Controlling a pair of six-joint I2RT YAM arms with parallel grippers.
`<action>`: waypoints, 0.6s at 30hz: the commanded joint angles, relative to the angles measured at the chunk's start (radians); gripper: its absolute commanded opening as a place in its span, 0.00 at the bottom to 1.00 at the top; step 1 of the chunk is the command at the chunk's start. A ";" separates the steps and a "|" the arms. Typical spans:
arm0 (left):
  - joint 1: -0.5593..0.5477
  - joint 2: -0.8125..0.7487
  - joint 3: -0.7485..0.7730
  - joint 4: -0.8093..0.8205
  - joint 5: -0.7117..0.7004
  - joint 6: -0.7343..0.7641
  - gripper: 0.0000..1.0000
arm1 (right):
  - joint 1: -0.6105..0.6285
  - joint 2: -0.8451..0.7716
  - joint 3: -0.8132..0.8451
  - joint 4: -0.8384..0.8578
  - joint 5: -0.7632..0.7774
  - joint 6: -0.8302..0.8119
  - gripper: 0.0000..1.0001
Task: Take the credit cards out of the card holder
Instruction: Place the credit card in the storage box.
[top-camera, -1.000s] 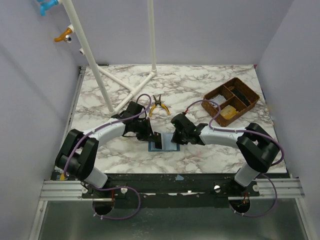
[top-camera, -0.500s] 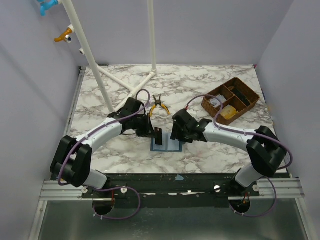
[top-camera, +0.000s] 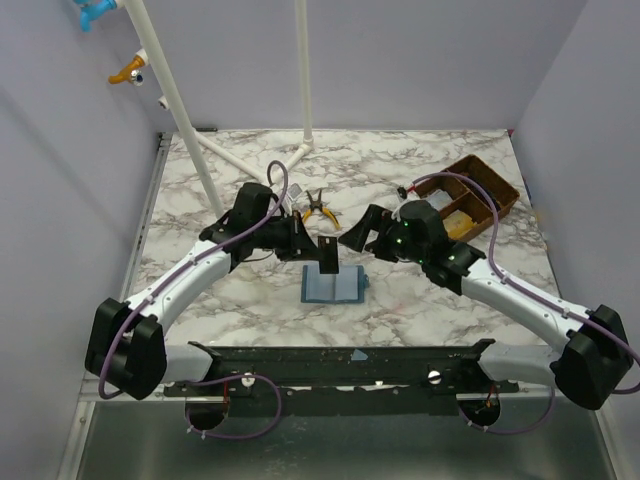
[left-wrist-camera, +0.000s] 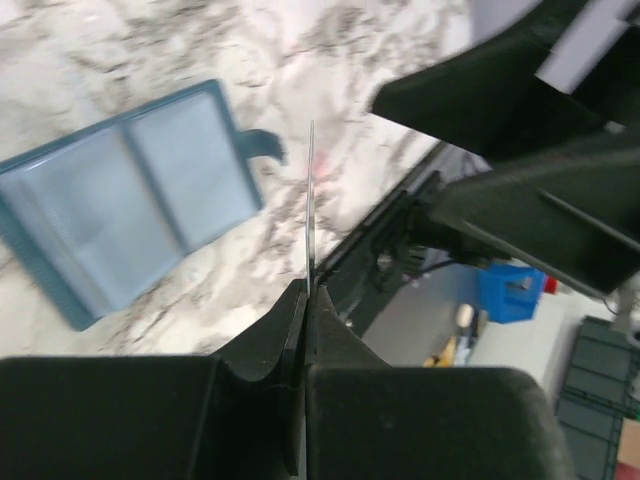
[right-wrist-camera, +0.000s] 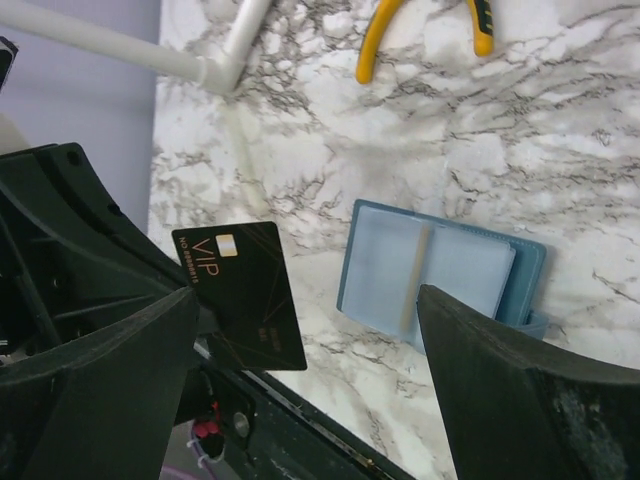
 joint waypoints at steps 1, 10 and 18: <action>0.007 -0.057 -0.005 0.201 0.185 -0.119 0.00 | -0.062 -0.042 -0.049 0.181 -0.232 -0.018 0.93; 0.007 -0.068 -0.060 0.463 0.297 -0.302 0.00 | -0.074 -0.069 -0.093 0.377 -0.439 0.055 0.82; 0.007 -0.070 -0.082 0.511 0.309 -0.338 0.00 | -0.083 -0.104 -0.120 0.402 -0.455 0.093 0.47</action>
